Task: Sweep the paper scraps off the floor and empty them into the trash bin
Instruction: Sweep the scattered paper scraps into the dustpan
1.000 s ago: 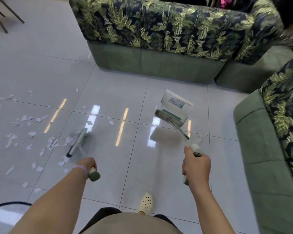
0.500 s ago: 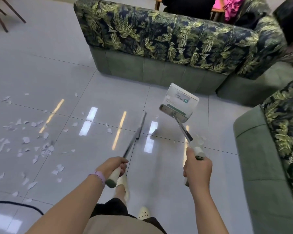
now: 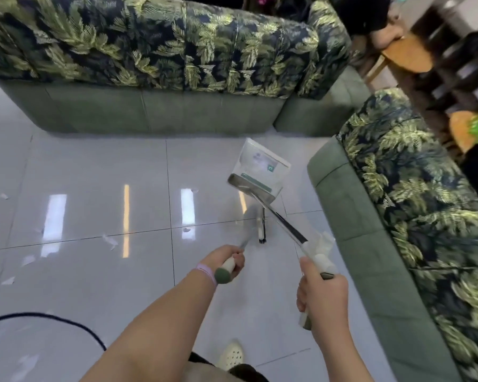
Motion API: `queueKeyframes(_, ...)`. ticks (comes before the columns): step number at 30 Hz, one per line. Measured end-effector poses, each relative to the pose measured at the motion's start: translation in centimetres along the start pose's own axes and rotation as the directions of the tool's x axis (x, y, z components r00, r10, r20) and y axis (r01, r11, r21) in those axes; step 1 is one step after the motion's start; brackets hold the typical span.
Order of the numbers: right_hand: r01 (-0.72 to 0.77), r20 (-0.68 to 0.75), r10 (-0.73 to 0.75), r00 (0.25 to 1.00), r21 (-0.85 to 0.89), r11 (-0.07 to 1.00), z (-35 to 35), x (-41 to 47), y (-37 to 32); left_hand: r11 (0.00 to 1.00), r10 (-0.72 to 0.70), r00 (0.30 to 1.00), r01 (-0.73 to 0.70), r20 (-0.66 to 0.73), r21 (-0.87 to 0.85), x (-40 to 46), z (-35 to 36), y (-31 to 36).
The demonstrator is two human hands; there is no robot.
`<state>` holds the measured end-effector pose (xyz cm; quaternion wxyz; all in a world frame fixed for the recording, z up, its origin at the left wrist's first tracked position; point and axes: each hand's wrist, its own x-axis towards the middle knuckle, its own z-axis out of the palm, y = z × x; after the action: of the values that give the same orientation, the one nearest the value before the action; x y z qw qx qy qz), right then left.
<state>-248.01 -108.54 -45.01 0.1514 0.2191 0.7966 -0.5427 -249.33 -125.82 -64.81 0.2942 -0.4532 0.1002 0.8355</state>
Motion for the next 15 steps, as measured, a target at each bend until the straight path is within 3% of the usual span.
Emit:
queueKeyframes(6, -0.026, -0.027, 0.024, 0.999, -0.057, 0.998, 2.1, 0.2, 0.0, 0.949, 0.075, 0.996, -0.087, -0.049, -0.302, -2.1, -7.7, 4.2)
queueKeyframes(15, 0.020, 0.097, -0.012, 0.995, -0.080, 0.997, 11.5, 2.1, -1.1, 0.841, 0.161, 0.959, -0.257, -0.232, -0.476, -13.9, -21.5, 6.3)
